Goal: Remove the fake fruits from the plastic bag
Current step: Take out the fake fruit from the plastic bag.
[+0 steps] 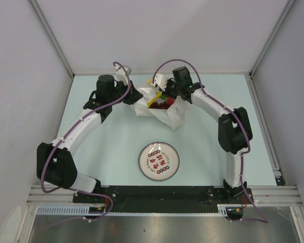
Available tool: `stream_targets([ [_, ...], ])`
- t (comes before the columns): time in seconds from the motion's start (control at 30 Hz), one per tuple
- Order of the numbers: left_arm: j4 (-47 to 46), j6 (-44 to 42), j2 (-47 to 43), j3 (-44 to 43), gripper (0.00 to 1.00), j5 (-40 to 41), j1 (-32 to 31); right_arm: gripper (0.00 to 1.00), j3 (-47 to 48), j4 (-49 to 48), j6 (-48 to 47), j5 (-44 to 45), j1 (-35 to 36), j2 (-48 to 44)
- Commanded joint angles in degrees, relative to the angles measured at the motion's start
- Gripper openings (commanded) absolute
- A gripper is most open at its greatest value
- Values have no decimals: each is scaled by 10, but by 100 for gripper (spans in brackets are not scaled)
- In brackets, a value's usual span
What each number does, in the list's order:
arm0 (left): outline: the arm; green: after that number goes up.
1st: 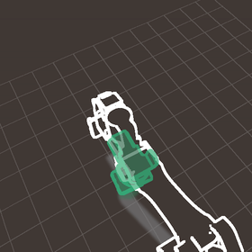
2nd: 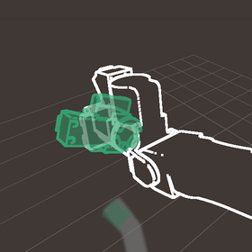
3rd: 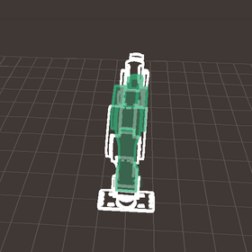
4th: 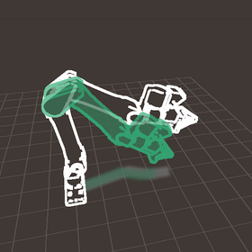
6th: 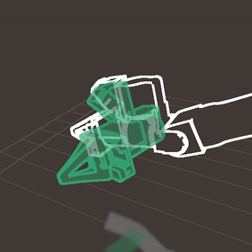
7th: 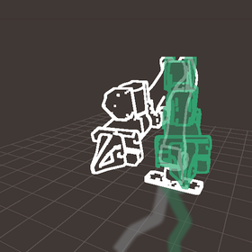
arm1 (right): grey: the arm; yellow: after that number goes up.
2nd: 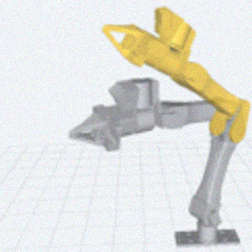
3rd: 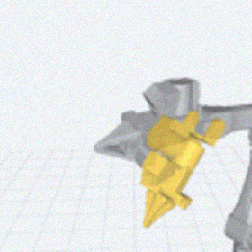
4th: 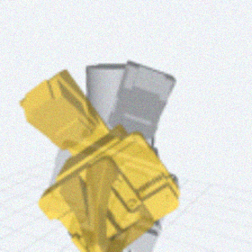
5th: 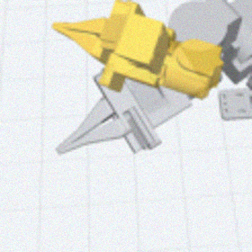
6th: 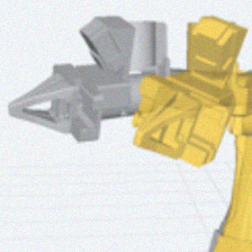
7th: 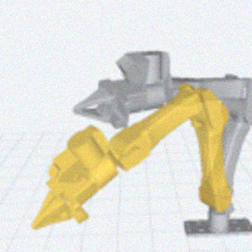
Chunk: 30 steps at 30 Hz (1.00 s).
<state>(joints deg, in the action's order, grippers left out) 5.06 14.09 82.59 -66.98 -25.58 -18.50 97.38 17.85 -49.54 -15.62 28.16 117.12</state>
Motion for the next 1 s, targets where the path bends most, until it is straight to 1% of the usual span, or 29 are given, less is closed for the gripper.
stream_targets([
  [0.0,-23,4,-2,-10,0,5,-9,0,-13,1,69,-70,0,-92],
  [0.07,-22,2,-3,-10,0,4,-11,0,-28,-5,116,-86,-1,-111],
  [0.17,-14,-7,-5,-12,0,11,-12,0,-32,-3,148,-94,2,-125],
  [0.47,-2,-15,-24,-9,0,29,-11,0,-48,22,162,-74,16,-145],
  [0.77,-2,-18,-29,4,0,38,-11,0,-52,-9,210,-53,18,-249],
  [0.97,5,-4,-18,-16,0,34,-11,0,-47,5,225,-30,50,-309],
])
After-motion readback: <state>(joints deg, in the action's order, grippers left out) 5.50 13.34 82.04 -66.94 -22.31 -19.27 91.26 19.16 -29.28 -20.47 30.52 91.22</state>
